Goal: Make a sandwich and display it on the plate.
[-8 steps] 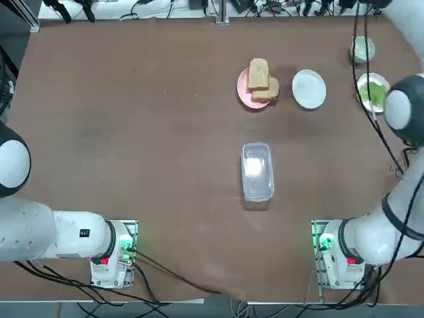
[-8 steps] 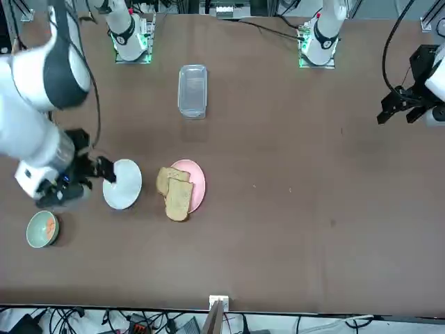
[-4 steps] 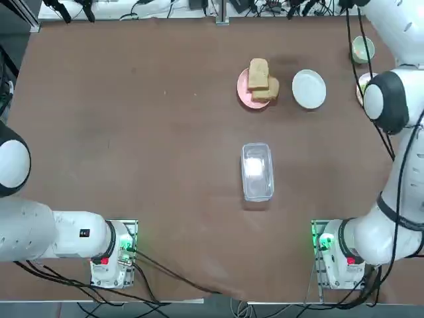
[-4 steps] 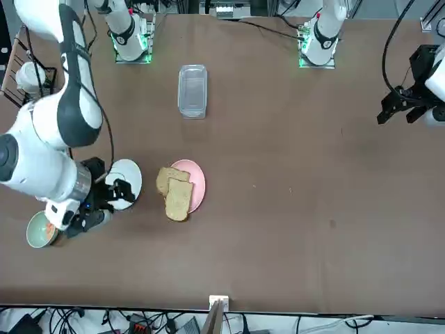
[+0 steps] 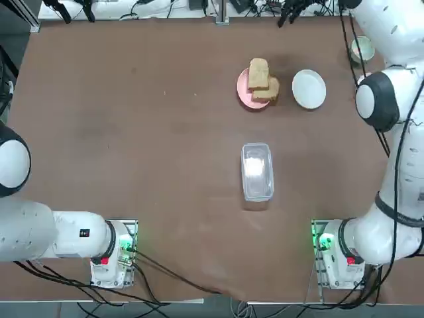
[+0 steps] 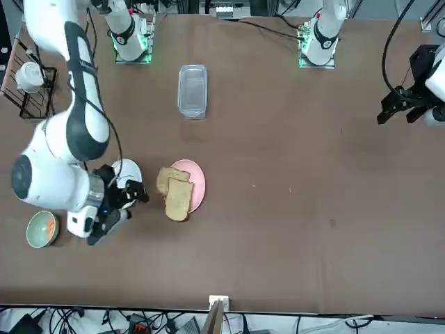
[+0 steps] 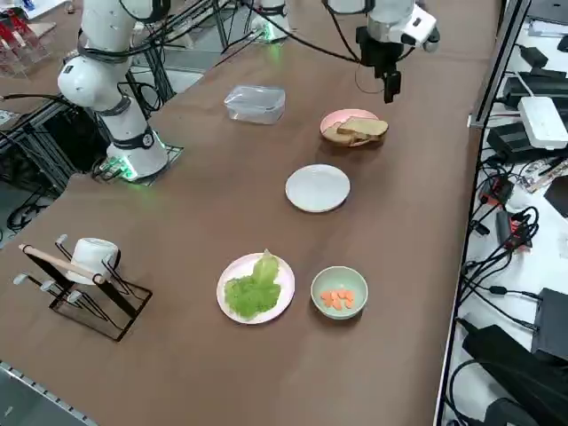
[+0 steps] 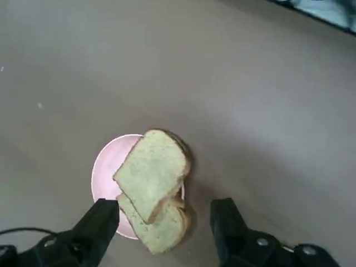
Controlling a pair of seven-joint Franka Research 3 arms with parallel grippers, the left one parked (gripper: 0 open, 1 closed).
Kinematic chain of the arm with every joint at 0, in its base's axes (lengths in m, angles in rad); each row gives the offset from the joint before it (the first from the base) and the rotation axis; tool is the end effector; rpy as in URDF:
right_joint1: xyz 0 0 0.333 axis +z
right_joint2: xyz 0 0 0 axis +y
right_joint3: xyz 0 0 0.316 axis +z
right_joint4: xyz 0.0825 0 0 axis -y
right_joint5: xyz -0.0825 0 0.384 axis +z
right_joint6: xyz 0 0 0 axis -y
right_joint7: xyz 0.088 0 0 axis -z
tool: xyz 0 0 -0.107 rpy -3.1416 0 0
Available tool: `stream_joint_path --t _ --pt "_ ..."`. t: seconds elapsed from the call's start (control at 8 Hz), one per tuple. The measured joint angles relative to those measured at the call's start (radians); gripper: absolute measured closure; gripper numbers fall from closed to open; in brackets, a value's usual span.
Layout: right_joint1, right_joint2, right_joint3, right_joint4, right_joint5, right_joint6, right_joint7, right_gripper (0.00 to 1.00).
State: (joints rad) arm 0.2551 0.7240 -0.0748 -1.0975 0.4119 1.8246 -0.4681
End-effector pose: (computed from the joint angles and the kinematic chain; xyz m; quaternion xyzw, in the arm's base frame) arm 0.7315 0.1842 0.3990 -0.9459 -0.2740 -0.0267 0.1717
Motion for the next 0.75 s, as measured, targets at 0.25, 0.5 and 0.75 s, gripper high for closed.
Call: stream_joint_path --t 0.25,0.5,0.75 --pt "0.0 0.035 0.032 0.007 0.011 0.02 -0.053 0.0" --pt "0.0 0.084 0.041 0.007 0.095 0.043 -0.162 0.0" --pt "0.0 0.141 0.055 0.008 0.123 0.099 -0.219 0.0"
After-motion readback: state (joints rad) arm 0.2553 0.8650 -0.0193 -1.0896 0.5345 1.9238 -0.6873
